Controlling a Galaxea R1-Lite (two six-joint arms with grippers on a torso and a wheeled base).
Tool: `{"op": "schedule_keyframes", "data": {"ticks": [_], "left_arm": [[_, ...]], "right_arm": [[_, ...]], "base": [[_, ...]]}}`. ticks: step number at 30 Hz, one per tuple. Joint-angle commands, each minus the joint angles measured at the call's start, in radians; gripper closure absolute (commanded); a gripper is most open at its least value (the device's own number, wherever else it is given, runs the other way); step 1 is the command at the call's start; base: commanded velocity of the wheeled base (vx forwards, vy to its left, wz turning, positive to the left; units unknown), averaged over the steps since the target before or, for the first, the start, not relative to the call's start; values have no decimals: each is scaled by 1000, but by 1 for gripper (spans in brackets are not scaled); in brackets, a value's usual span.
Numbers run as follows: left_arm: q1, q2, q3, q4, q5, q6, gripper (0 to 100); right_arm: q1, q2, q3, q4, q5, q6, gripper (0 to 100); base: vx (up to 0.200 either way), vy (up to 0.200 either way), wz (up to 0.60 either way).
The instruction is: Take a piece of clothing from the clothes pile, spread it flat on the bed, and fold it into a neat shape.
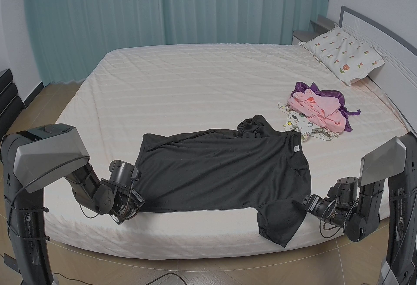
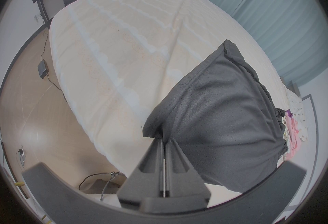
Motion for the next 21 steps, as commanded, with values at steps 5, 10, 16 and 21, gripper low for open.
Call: {"op": "schedule_keyframes", "data": {"ticks": [5,10,16,21], "left_arm": [[8,-16,13,1,-11,-4,100],[6,-15,17,1,-11,-4,100],[6,-35,52,1,-11,1,100],[3,-59,88,2,-11,6,100]], "right_arm": [[-11,31,-82,44,1,0,0],[-17,49,-105,58,0,0,100],[-65,-22,-56,58,-3,-22,100],[-111,-80,-4,63,9,-53,100]], "base": [[0,0,0],[0,0,0],[0,0,0],[0,0,0]]}}
